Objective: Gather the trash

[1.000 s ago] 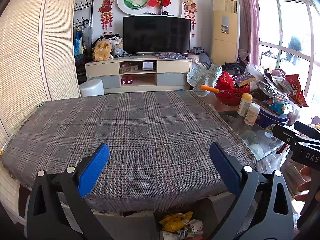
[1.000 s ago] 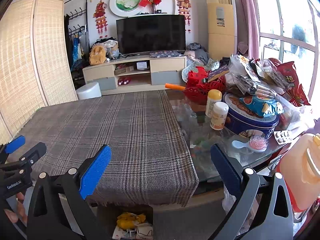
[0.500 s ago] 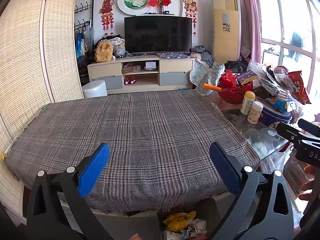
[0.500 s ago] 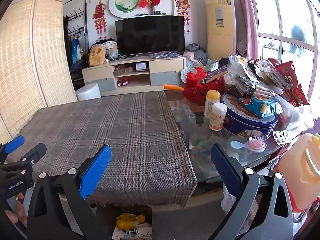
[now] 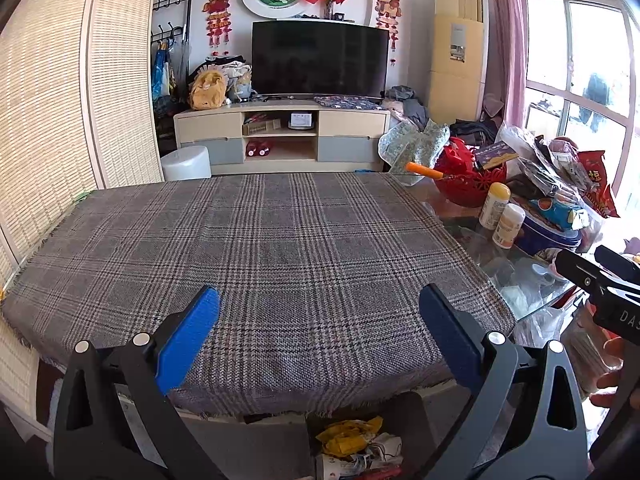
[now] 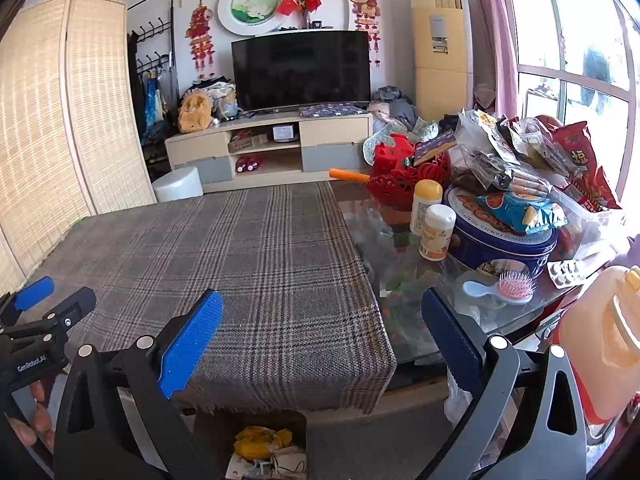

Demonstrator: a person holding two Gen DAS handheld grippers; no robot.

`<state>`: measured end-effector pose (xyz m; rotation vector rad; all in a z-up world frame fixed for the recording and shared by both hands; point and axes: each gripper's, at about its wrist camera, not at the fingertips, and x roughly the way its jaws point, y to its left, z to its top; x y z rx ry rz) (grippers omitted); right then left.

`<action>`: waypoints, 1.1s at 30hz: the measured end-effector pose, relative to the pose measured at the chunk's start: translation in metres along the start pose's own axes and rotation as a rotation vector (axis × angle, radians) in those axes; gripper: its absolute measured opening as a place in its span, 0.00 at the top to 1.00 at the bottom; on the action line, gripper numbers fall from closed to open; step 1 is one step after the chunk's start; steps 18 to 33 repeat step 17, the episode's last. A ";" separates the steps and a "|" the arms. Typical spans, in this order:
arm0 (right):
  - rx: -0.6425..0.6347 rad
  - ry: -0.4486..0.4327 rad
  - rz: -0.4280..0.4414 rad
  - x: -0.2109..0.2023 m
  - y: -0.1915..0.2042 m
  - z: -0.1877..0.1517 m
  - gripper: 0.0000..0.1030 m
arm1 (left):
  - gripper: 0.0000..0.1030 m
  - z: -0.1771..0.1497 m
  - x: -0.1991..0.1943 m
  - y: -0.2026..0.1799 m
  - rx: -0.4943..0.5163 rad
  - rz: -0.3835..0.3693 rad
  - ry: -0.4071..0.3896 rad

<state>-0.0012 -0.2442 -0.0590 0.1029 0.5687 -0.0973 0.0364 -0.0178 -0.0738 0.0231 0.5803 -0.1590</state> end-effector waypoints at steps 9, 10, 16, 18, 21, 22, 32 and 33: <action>-0.005 0.002 0.005 0.001 0.003 -0.001 0.03 | 0.08 0.002 -0.004 0.000 0.006 -0.016 -0.015; -0.005 0.002 0.005 0.001 0.003 -0.001 0.03 | 0.08 0.002 -0.004 0.000 0.007 -0.017 -0.014; -0.004 0.005 0.009 0.002 0.003 -0.002 0.03 | 0.08 0.002 -0.006 -0.001 0.029 0.008 -0.028; -0.003 0.005 0.011 0.002 0.003 -0.002 0.03 | 0.08 0.002 -0.006 -0.001 0.031 0.008 -0.028; -0.003 0.005 0.011 0.002 0.003 -0.002 0.03 | 0.08 0.002 -0.006 -0.001 0.031 0.008 -0.028; -0.003 0.005 0.011 0.002 0.003 -0.002 0.03 | 0.08 0.002 -0.006 -0.001 0.031 0.008 -0.028; -0.003 0.005 0.011 0.002 0.003 -0.002 0.03 | 0.08 0.002 -0.006 -0.001 0.031 0.008 -0.028; -0.003 0.005 0.011 0.002 0.003 -0.002 0.03 | 0.08 0.002 -0.006 -0.001 0.031 0.008 -0.028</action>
